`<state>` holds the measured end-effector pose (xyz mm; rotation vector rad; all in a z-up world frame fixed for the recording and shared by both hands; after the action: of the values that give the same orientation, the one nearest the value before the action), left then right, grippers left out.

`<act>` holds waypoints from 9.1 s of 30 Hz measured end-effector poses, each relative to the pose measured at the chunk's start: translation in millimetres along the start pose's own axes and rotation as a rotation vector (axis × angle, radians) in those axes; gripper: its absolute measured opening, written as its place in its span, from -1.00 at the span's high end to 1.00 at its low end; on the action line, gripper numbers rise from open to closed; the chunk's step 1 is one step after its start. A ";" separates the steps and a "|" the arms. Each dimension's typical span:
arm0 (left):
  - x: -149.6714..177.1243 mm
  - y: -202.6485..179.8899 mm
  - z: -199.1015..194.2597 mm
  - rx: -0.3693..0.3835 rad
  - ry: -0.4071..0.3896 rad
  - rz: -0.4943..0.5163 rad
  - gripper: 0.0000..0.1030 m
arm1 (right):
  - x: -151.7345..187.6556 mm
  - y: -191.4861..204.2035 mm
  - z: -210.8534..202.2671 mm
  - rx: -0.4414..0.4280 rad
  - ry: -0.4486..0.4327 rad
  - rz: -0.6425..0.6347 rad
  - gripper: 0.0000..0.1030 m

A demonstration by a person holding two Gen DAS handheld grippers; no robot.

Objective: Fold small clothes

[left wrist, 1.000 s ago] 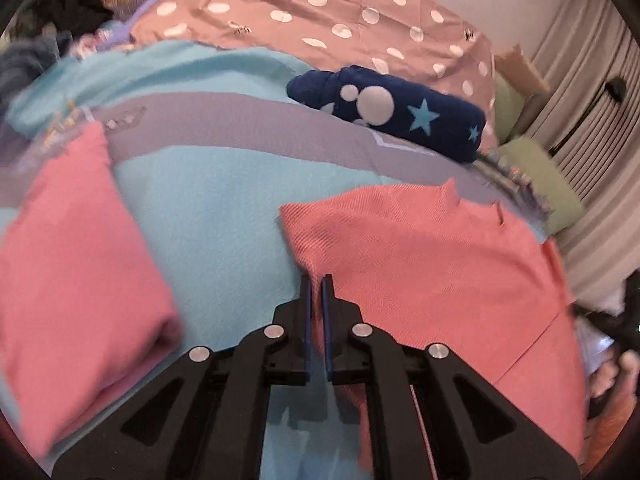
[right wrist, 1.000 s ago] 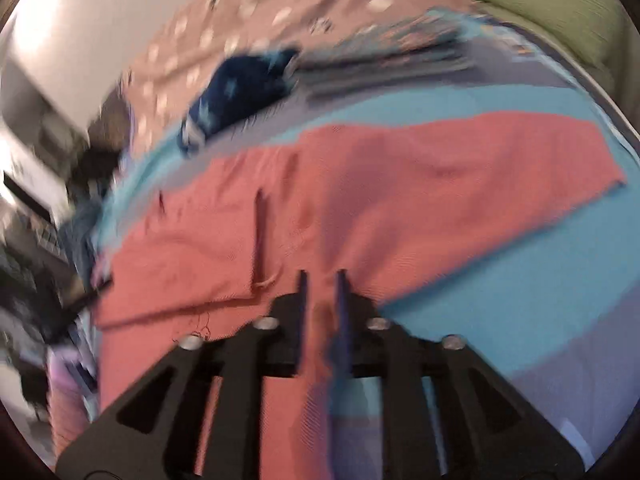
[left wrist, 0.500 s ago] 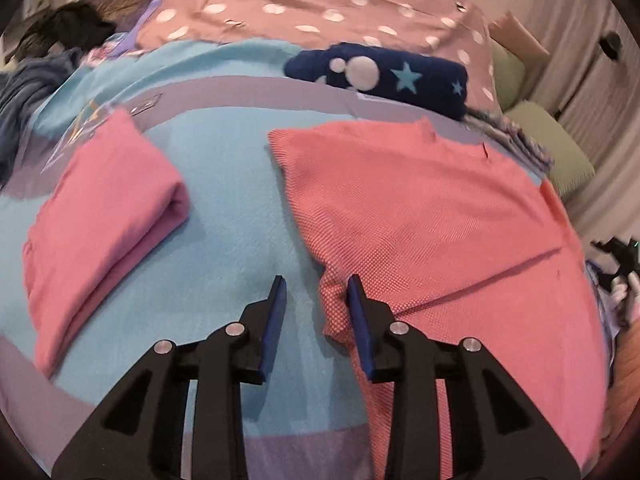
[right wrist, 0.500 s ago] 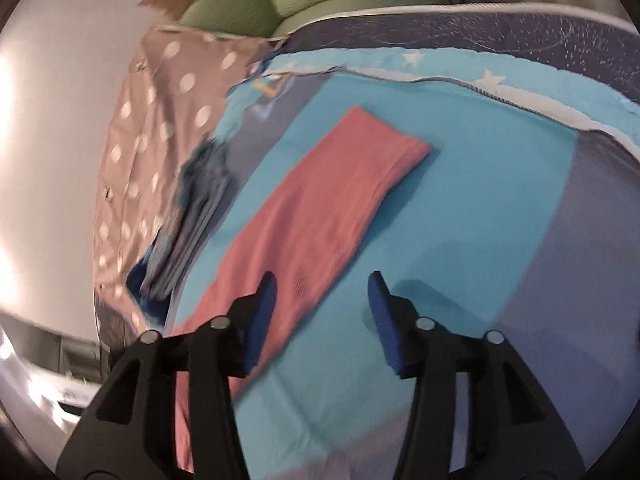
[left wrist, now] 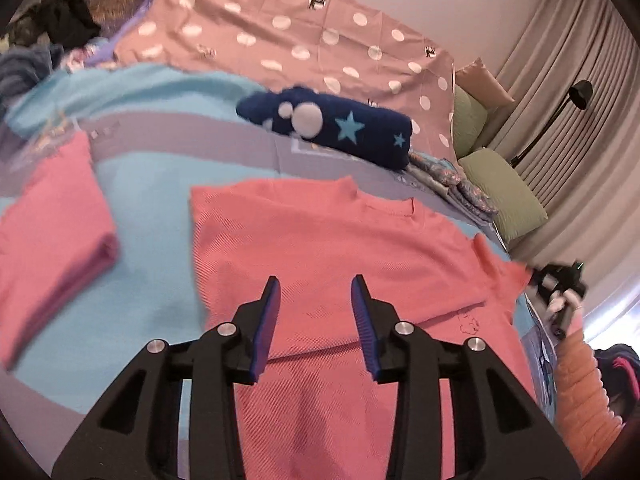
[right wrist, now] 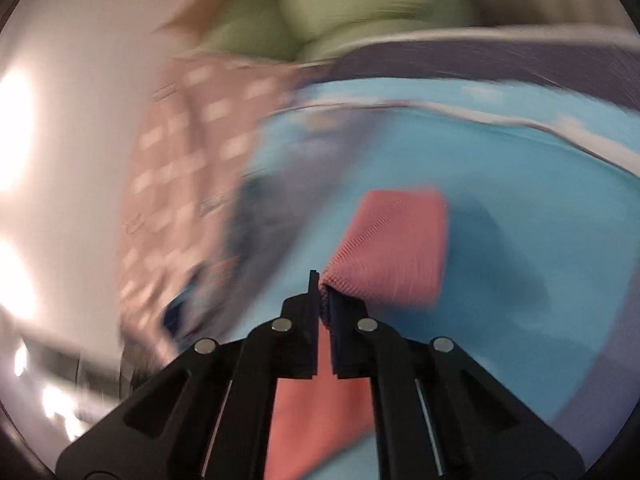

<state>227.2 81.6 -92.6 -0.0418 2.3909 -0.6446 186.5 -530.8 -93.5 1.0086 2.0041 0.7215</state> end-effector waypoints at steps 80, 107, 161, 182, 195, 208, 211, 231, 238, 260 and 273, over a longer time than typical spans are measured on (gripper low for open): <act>-41.1 42.9 6.7 0.065 0.076 0.075 0.44 | 505.8 281.5 24.2 -0.226 0.460 -1.804 0.10; -29.9 62.8 38.1 0.110 0.195 0.076 0.68 | 454.3 287.3 52.5 -0.310 0.603 -1.370 0.97; 7.2 26.5 22.5 -0.132 0.098 0.287 0.41 | 248.2 132.7 12.0 0.143 0.332 -0.778 0.57; 166.1 26.6 -98.7 0.022 0.113 0.113 0.05 | 280.3 34.6 -147.7 0.023 0.366 -0.596 0.27; 247.5 17.9 -155.4 0.219 0.251 0.038 0.05 | 329.3 -19.8 -247.8 -0.185 0.489 -0.504 0.28; 252.6 2.0 -153.2 0.251 0.232 -0.035 0.90 | 321.6 -22.4 -251.9 -0.276 0.489 -0.282 0.93; 240.7 -1.1 -187.1 0.307 0.140 -0.059 0.90 | 300.5 -22.1 -277.3 -0.322 0.417 -0.246 0.94; 223.6 -48.8 -266.5 0.366 0.012 0.058 0.90 | 255.8 43.8 -381.6 -0.469 0.126 -0.405 0.95; 216.4 -45.4 -267.2 0.317 -0.002 0.057 0.90 | 242.1 44.2 -392.0 -0.424 0.057 -0.436 0.99; 217.0 -28.4 -233.3 0.255 0.064 0.022 0.89 | 348.8 -13.4 -248.8 -0.369 0.697 -0.214 0.92; 215.7 -54.6 -265.1 0.343 0.023 0.066 0.89 | 267.2 49.0 -338.7 -0.504 0.309 -0.358 0.94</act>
<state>-109.6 109.0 -17.9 0.1904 2.2604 -1.0173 -178.4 -329.3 27.7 0.2468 2.0265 1.1529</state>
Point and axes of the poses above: each gripper's, at about its wrist camera, not at the fingertips, and z roughly the way its jaws point, y to its left, x to its underside, the point moved 4 cm from there along z, roughly the way its jaws point, and after that the axes turned 5 degrees about -z, right-handed, at the moved point
